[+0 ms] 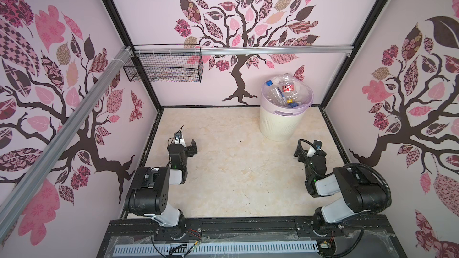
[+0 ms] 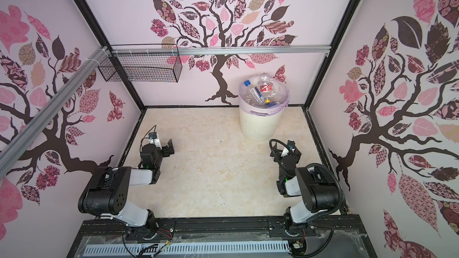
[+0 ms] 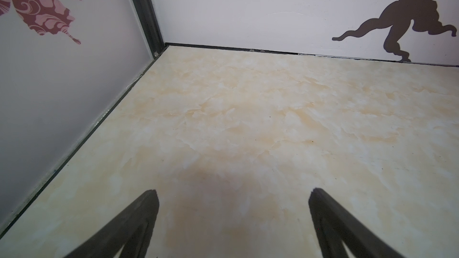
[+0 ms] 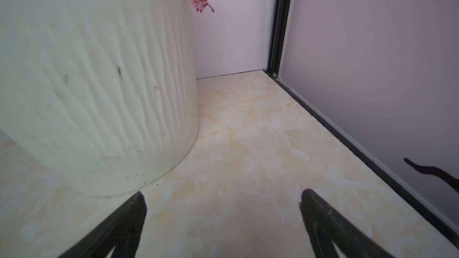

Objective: Throw the plastic bottles in the bin
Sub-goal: Reset both arms

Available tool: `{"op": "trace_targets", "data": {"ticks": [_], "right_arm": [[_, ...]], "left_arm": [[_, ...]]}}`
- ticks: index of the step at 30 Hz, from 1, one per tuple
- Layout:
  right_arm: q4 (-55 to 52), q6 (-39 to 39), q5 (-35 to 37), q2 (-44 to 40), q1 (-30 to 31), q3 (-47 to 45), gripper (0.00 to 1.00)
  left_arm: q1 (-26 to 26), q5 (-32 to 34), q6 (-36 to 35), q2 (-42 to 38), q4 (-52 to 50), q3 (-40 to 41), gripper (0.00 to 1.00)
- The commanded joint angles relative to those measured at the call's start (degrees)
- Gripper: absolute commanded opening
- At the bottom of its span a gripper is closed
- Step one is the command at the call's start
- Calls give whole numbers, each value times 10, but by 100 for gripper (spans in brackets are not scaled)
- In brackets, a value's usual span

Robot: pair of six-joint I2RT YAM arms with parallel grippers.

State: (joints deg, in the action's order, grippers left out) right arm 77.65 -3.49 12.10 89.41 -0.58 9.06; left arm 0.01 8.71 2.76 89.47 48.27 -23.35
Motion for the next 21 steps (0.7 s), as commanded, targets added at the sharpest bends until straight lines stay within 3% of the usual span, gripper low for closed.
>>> {"op": "trace_targets", "data": {"ticks": [1,5,21], "right_arm": [[-35,-29,-138,-2,-23,30,100],[-112,3,-82,-1,16,71,99],[-115,7,-82,0,18,74,99]], "left_arm": [[2,-3,-6,-3,10,11,98],[2,-3,-6,-3,10,12,98],[2,-4,-6,-3,10,11,98]]}}
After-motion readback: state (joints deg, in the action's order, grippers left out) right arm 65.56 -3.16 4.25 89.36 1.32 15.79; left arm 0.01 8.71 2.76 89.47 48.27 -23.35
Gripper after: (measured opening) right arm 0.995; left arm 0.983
